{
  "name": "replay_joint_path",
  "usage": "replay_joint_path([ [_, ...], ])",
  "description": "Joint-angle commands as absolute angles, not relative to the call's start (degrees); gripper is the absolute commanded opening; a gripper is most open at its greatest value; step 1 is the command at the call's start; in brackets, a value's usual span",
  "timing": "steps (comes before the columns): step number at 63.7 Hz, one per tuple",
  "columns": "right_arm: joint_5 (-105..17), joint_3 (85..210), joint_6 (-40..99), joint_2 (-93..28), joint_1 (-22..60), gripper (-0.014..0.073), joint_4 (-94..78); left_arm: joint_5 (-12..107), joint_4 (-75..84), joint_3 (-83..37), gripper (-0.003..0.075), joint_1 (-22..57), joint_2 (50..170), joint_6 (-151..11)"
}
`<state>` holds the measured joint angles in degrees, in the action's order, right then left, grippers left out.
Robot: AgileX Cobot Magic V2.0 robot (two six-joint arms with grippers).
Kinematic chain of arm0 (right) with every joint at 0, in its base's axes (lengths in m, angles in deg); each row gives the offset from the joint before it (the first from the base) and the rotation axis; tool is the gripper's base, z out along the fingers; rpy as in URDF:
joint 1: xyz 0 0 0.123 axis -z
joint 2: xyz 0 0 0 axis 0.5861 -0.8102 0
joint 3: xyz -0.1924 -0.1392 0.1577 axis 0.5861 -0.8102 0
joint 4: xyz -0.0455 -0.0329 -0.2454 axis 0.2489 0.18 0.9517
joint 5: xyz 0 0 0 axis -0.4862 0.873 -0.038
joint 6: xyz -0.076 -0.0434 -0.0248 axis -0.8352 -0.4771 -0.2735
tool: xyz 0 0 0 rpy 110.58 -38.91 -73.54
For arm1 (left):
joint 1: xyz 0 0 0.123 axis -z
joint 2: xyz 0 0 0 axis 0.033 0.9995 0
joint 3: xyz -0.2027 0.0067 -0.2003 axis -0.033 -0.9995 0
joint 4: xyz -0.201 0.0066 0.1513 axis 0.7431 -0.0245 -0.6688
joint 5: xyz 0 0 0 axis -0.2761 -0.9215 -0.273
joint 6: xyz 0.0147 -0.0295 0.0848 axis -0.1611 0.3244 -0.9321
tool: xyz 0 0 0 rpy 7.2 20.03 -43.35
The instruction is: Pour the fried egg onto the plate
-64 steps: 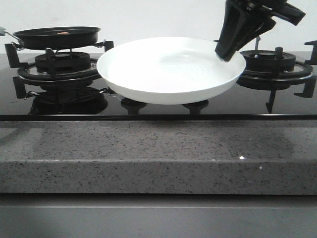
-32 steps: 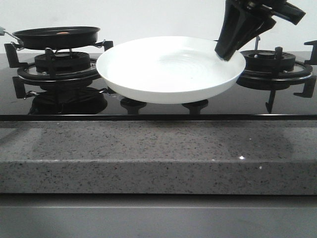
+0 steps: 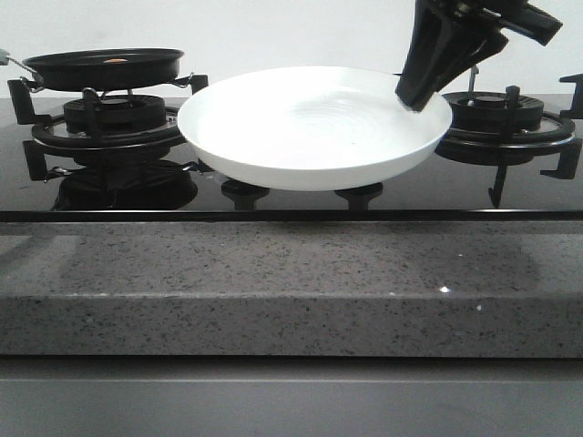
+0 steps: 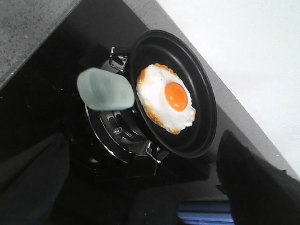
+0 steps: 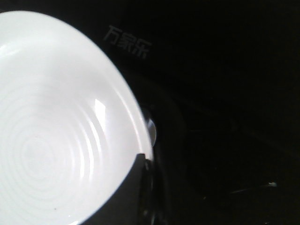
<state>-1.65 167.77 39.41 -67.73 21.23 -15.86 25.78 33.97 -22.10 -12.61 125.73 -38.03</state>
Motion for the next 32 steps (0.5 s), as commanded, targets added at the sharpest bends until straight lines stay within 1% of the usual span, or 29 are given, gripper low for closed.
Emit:
replay_joint_path([
  [1, -3.4, 169.1, 38.8, -64.8, 21.2, -0.0057, -17.7, 20.7, 45.7, -18.2, 0.0617, -16.0, 129.0, -45.6],
  [5, -3.4, 169.1, 38.8, -64.8, 21.2, -0.0057, -17.7, 16.7, 50.3, -16.7, 0.0617, -17.2, 132.3, -49.5],
  [11, -3.4, 169.1, 38.8, -64.8, 21.2, -0.0057, -17.7, 14.1, 51.0, -14.8, 0.0617, -17.6, 136.8, -50.4],
  [21, -3.4, 169.1, 38.8, -64.8, 21.2, -0.0057, -17.7, 13.0, 51.1, -12.7, 0.0617, -17.5, 141.9, -50.6],
  [32, -3.3, 169.1, 38.8, -64.8, 21.2, -0.0057, -17.7, 12.9, 51.2, -10.0, 0.0617, -17.5, 144.6, -52.2],
])
